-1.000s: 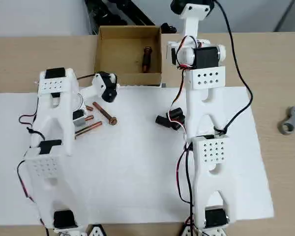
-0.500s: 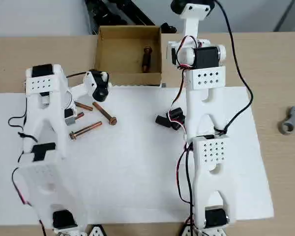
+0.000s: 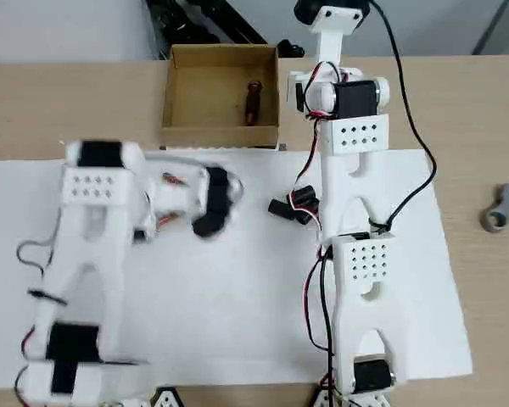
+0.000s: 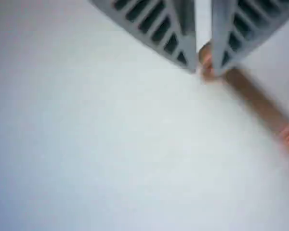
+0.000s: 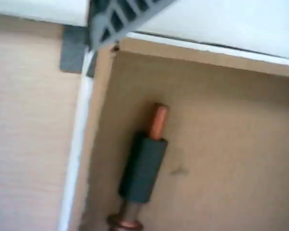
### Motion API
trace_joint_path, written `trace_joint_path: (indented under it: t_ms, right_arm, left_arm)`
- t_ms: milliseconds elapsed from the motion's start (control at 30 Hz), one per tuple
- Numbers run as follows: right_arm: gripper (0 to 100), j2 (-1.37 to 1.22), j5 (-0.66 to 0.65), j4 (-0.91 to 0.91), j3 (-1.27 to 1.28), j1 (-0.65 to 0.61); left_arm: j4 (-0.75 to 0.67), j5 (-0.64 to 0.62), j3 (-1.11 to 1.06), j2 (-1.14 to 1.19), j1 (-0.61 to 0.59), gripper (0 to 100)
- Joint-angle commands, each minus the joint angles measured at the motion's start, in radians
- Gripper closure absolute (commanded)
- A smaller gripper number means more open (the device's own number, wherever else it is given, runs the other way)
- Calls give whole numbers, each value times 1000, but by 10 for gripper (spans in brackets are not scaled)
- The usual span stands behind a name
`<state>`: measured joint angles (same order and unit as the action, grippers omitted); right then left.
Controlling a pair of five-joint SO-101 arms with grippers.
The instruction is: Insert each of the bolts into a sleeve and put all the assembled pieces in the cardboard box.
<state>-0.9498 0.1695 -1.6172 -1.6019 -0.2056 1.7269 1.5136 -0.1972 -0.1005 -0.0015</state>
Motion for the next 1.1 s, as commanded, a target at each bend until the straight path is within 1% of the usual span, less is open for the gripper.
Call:
trace_joint_path:
  t_ms: [0,67,100,167,267,333,400,467,533,600,700,800,833,867,933,1067]
  right_arm:
    - [851,77,-2,-2,-80,-4]
    - [851,77,-3,-2,-80,-4]
    - [851,77,-3,-2,-80,-4]
    - [851,77,-3,-2,-80,-4]
    - [851,77,-3,-2,-80,-4]
    - [851,76,-3,-2,-80,-4]
    - [851,71,-3,-1,-80,-4]
    - [851,70,0,1,-80,-7]
    - [851,70,20,7,-80,-7]
    - [851,70,46,7,-80,-7]
    - [851,70,52,-1,-80,-7]
    - [851,70,52,-1,-80,-8]
    - [851,70,52,-1,-80,-8]
    - [851,70,52,-2,-80,-8]
    - [851,70,52,-2,-80,-10]
    - [851,70,52,-2,-80,-10]
  left_arm:
    - [-12,69,-85,-115,34,994]
    - [-44,63,-84,-117,26,994]
    - [-61,32,-82,-118,17,994]
    - [-98,-71,-58,-118,0,994]
    - [-161,-307,-19,-117,-25,993]
    - [-209,-519,-7,-117,-20,993]
    - [-242,-807,10,-115,9,993]
    - [-244,-1082,38,-117,37,992]
    - [-245,-1323,76,-115,52,992]
    - [-255,-1527,107,-115,54,992]
    - [-273,-1720,127,-107,54,962]
    - [-269,-1923,130,-28,54,856]
    - [-267,-1987,130,17,52,834]
    - [-267,-2038,136,64,49,834]
    - [-265,-2094,171,166,49,851]
    - [-244,-2203,317,336,48,859]
